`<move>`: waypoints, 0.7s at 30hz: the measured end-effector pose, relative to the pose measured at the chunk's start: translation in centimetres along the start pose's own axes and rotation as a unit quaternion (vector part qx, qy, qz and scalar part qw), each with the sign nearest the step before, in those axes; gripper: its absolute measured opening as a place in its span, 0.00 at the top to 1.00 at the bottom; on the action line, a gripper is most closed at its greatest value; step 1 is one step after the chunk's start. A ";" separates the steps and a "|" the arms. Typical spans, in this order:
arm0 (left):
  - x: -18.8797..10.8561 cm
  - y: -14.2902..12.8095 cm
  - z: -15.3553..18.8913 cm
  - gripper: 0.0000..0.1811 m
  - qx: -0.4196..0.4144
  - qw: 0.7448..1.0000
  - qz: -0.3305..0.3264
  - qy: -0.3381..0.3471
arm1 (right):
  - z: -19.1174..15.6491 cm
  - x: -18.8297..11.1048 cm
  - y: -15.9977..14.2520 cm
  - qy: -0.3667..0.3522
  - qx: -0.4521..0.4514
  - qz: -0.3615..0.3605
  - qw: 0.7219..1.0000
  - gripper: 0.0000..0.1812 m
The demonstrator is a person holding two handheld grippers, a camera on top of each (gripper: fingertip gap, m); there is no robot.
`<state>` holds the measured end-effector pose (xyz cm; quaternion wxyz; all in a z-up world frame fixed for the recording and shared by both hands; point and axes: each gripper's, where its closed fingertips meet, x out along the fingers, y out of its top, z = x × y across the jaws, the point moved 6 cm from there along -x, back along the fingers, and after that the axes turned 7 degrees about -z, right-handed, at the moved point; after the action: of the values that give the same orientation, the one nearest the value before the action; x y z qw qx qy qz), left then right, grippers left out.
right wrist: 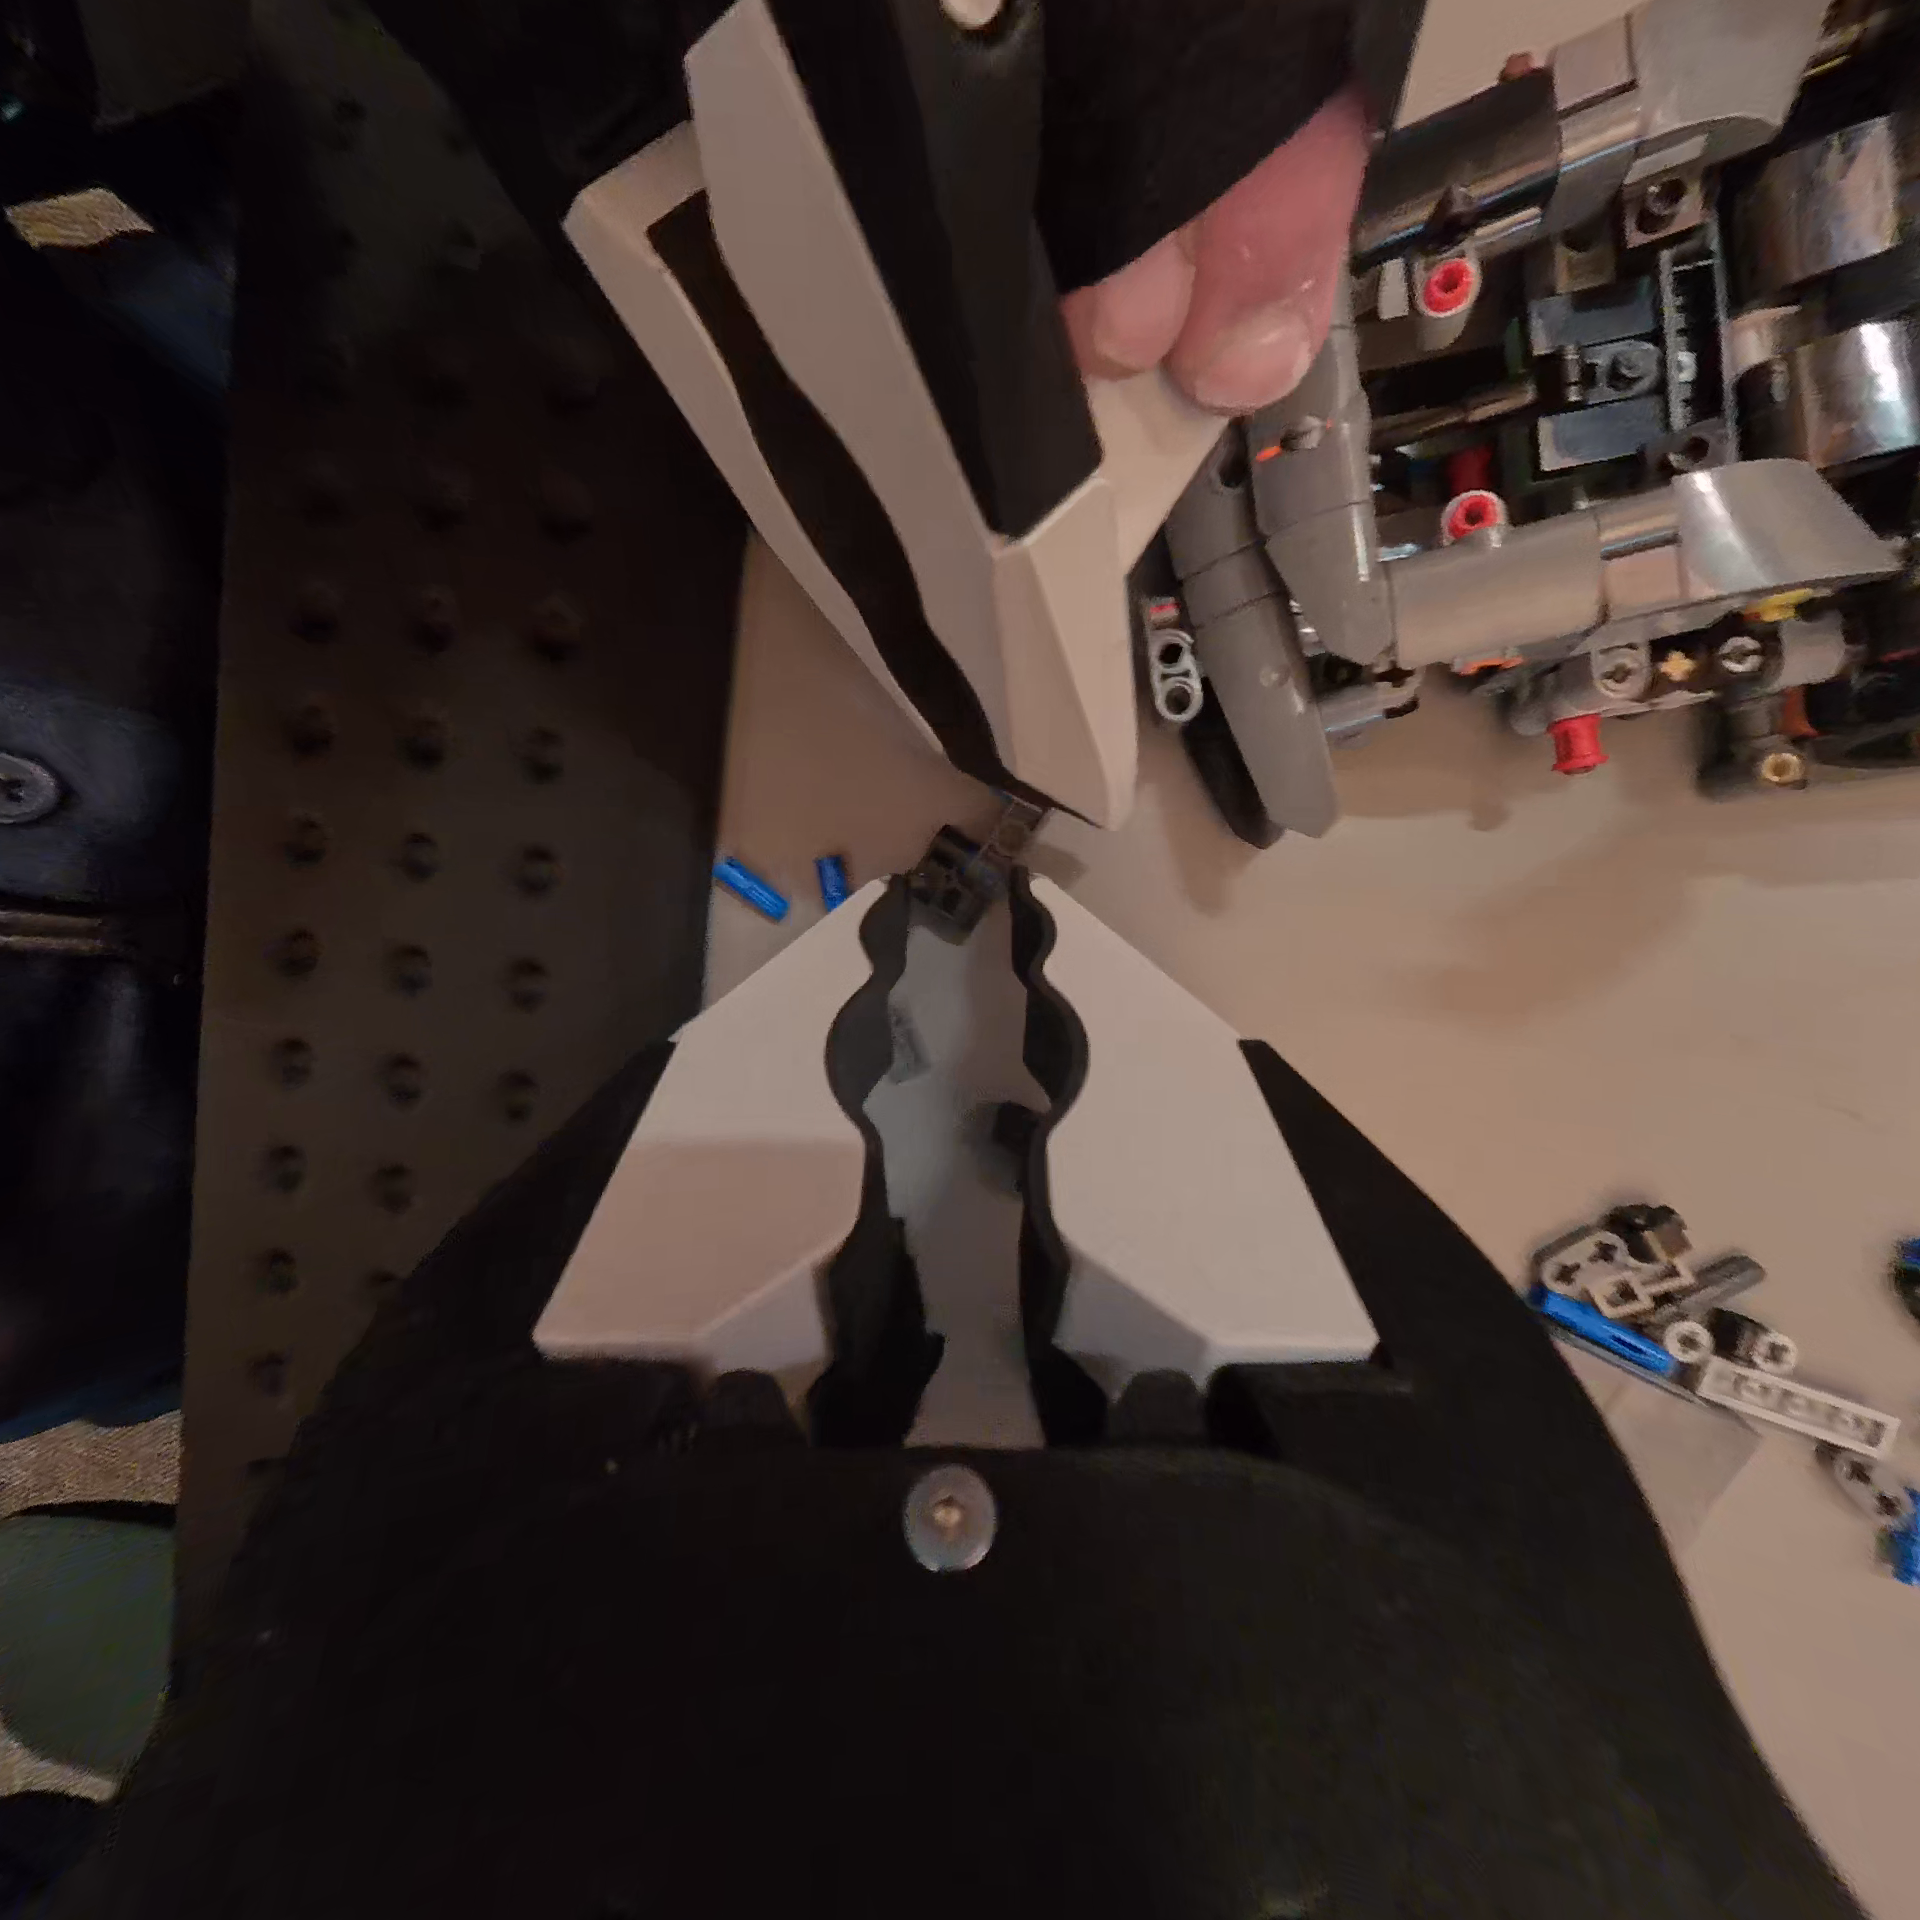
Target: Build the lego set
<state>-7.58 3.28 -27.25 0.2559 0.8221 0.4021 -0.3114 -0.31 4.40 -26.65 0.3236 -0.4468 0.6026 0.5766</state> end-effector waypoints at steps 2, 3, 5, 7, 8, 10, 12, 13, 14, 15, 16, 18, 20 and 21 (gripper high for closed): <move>-0.3 -0.1 0.0 0.93 -0.003 1.000 0.002 -0.003 | -0.2 -0.6 0.3 0.018 0.011 0.025 0.999 0.83; -0.5 -0.2 -0.1 0.93 -0.008 1.000 0.009 -0.006 | 0.0 -1.1 0.2 0.016 0.020 0.036 0.999 0.83; -1.2 -0.2 -0.4 0.93 -0.025 0.999 0.028 -0.013 | 0.5 -2.5 -0.2 -0.005 0.030 0.051 0.998 0.82; -2.0 -0.6 -1.1 0.94 -0.040 0.999 0.037 -0.005 | 1.0 -4.1 -0.8 -0.023 0.047 0.071 0.996 0.82; -2.3 -0.8 -1.4 0.94 -0.049 0.998 0.042 0.002 | 1.4 -4.9 -1.3 -0.037 0.059 0.078 0.995 0.82; -3.1 -1.3 -2.2 0.95 -0.069 0.996 0.055 0.018 | 2.4 -6.6 -2.5 -0.074 0.090 0.085 0.990 0.83; -3.9 -1.7 -3.2 0.96 -0.095 0.992 0.069 0.037 | 3.0 -7.9 -3.6 -0.098 0.109 0.089 0.985 0.86; -4.4 -1.9 -3.8 0.97 -0.107 0.990 0.077 0.050 | 3.1 -8.2 -4.0 -0.107 0.114 0.084 0.984 0.87; -4.9 -2.2 -4.3 0.98 -0.117 0.987 0.084 0.065 | 3.2 -8.3 -4.3 -0.112 0.114 0.075 0.984 0.87; -5.5 -2.5 -4.8 0.98 -0.129 0.984 0.093 0.080 | 3.0 -8.2 -4.4 -0.113 0.110 0.070 0.985 0.87; -6.1 -2.9 -5.4 0.99 -0.142 0.980 0.100 0.098 | 2.8 -8.0 -4.2 -0.108 0.104 0.070 0.986 0.88; -7.0 -3.7 -6.4 1.00 -0.168 0.972 0.113 0.123 | 1.8 -7.0 -3.1 -0.089 0.082 0.071 0.990 0.90; -7.5 -4.6 -7.3 1.00 -0.195 0.962 0.116 0.151 | 0.7 -5.6 -1.6 -0.076 0.050 0.067 0.994 0.90; -7.6 -4.9 -7.6 1.00 -0.204 0.959 0.114 0.161 | 0.2 -4.8 -0.7 -0.065 0.039 0.068 0.995 0.90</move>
<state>-12.96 7.23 -17.56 0.3837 0.8320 0.3968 -0.0557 2.14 5.42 -22.63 0.3396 -0.3536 0.6308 0.6014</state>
